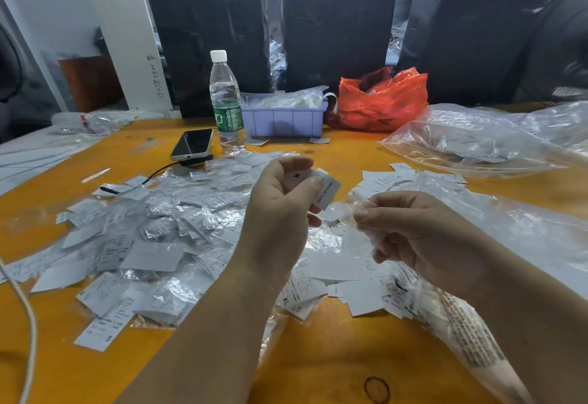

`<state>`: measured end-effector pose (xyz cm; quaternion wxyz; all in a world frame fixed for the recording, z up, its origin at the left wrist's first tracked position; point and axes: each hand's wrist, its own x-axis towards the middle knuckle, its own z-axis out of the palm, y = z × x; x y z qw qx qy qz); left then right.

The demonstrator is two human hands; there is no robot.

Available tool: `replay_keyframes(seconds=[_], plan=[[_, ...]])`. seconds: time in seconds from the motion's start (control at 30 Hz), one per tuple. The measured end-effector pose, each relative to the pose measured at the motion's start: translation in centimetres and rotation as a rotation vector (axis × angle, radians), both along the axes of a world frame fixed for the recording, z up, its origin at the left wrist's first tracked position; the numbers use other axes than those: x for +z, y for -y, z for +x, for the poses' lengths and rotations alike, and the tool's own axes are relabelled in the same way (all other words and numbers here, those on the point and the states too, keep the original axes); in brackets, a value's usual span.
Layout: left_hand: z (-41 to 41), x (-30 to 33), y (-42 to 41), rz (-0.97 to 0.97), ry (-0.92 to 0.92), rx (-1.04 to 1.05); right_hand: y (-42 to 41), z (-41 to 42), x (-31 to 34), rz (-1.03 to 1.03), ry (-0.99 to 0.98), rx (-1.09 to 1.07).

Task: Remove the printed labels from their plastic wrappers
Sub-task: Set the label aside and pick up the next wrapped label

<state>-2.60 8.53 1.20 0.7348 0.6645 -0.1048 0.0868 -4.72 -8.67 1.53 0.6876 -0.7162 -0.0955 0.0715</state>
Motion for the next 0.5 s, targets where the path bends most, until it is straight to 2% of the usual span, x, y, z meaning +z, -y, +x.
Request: replay_keyframes(seconds=[0.5], plan=[[-0.23,0.16,-0.02,0.126,-0.021,-0.164,-0.01,-0.13,-0.05,-0.001,0.024,0.091]])
